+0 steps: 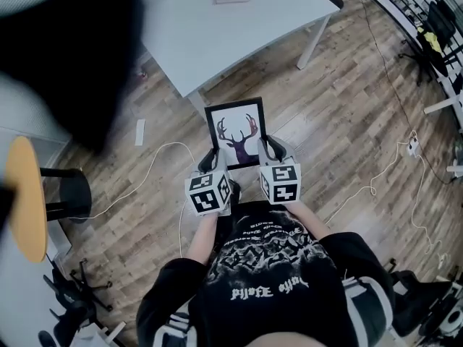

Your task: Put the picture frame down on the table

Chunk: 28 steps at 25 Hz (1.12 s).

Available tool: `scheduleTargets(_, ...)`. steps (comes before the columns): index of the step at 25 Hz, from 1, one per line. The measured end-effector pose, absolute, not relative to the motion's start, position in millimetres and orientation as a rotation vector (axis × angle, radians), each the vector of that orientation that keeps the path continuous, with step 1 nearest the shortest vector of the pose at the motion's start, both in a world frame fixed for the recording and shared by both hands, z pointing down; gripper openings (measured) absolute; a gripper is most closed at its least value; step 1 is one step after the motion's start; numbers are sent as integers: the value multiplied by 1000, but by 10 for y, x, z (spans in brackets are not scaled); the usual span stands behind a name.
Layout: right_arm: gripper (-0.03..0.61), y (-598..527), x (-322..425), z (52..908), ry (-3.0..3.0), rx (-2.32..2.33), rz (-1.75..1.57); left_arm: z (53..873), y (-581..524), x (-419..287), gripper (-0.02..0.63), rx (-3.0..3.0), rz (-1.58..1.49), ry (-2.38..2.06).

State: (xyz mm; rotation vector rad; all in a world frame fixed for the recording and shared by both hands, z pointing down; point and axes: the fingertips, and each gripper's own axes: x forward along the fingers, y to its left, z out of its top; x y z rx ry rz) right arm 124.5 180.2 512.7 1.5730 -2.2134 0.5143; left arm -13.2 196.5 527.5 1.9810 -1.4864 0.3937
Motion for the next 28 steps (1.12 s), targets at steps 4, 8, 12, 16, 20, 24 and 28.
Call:
scheduleTargets(4, 66, 1468, 1090, 5095, -2190, 1614, 512, 5257, 1592, -288, 83, 2013, 403, -1449)
scheduleTargets(8, 66, 1219, 892, 5107, -2161, 1639, 517, 5310, 1286, -487, 83, 2027, 407, -1399)
scheduleTargets(12, 66, 1023, 809, 5118, -2116, 1677, 518, 5323, 1055, -569, 83, 2055, 411, -1357)
scheduleTargets(16, 66, 909, 726, 5119, -2085, 1719, 534, 5324, 893, -651, 83, 2082, 427, -1318)
scheduleTargets(20, 66, 807, 655, 5135, -2071, 1753, 554, 5319, 741, -725, 83, 2106, 445, -1297)
scheduleTargets(24, 66, 725, 616, 5149, -2061, 1761, 559, 5334, 653, -763, 84, 2111, 450, -1283)
scheduleTargets(28, 66, 640, 616, 5145, -2069, 1762, 559, 5316, 577, -767, 84, 2117, 448, -1289)
